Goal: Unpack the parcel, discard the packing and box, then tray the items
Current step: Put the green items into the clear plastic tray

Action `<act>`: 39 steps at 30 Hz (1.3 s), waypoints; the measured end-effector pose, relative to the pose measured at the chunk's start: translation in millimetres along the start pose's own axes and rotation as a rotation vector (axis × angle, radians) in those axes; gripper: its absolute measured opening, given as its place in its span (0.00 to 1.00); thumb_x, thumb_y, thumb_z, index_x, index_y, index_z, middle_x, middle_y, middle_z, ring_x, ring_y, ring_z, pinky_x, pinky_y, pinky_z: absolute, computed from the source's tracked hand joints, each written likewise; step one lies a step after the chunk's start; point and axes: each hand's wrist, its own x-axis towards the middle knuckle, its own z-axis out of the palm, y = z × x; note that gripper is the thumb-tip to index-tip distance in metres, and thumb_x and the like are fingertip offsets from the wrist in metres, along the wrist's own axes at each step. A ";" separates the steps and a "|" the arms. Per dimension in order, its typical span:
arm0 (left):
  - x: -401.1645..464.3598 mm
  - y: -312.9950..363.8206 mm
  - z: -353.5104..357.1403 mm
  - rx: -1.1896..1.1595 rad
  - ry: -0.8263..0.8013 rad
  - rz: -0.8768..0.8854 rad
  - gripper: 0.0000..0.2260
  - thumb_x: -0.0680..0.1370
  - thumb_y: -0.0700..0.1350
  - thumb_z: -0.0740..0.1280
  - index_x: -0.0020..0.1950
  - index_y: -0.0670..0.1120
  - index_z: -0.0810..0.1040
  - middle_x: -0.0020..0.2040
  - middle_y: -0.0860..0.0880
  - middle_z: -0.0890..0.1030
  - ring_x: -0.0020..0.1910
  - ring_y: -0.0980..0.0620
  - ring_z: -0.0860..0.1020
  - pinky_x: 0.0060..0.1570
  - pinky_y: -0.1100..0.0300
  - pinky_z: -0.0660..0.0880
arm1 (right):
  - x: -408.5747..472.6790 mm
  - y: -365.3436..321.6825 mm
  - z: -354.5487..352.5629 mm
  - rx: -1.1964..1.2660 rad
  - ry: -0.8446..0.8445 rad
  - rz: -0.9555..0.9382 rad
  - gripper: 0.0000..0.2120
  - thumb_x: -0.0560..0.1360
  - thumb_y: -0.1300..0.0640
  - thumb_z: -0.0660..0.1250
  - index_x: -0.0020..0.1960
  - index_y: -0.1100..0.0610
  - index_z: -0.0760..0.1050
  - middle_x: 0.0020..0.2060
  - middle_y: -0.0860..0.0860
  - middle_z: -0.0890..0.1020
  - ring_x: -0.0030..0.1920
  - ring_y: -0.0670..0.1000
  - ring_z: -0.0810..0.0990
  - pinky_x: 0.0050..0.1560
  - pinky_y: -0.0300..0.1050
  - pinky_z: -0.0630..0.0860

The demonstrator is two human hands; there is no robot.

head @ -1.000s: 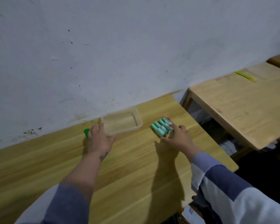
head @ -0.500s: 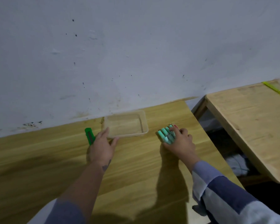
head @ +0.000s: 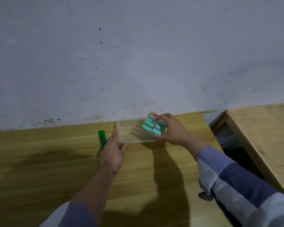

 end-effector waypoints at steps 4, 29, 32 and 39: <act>-2.9 3.0 -0.1 -0.033 0.032 -0.003 0.30 0.77 0.54 0.65 0.77 0.52 0.59 0.67 0.51 0.75 0.62 0.51 0.76 0.55 0.56 0.75 | 28.0 -19.9 7.8 -0.140 -0.189 -0.096 0.26 0.63 0.46 0.75 0.59 0.44 0.72 0.61 0.52 0.72 0.57 0.56 0.75 0.60 0.51 0.74; -1.3 2.0 -14.2 -0.113 0.081 -0.088 0.25 0.77 0.50 0.68 0.73 0.54 0.66 0.60 0.52 0.81 0.54 0.55 0.79 0.46 0.62 0.73 | 69.4 -50.7 57.0 -0.181 -0.222 -0.135 0.18 0.72 0.49 0.70 0.61 0.46 0.76 0.63 0.53 0.72 0.66 0.57 0.67 0.65 0.51 0.68; -4.0 2.6 -14.1 -0.124 0.076 -0.091 0.25 0.77 0.49 0.68 0.73 0.54 0.65 0.61 0.52 0.80 0.55 0.55 0.79 0.50 0.62 0.74 | 67.0 -50.6 52.0 -0.108 -0.063 0.048 0.08 0.75 0.51 0.66 0.51 0.53 0.78 0.50 0.53 0.80 0.51 0.54 0.78 0.47 0.45 0.75; -3.5 5.0 -15.7 -0.097 0.079 -0.084 0.25 0.76 0.50 0.68 0.73 0.54 0.66 0.61 0.52 0.80 0.54 0.57 0.79 0.44 0.66 0.72 | 57.0 -52.1 58.0 -0.104 -0.195 0.118 0.10 0.74 0.52 0.69 0.53 0.54 0.80 0.54 0.53 0.82 0.50 0.51 0.80 0.49 0.42 0.73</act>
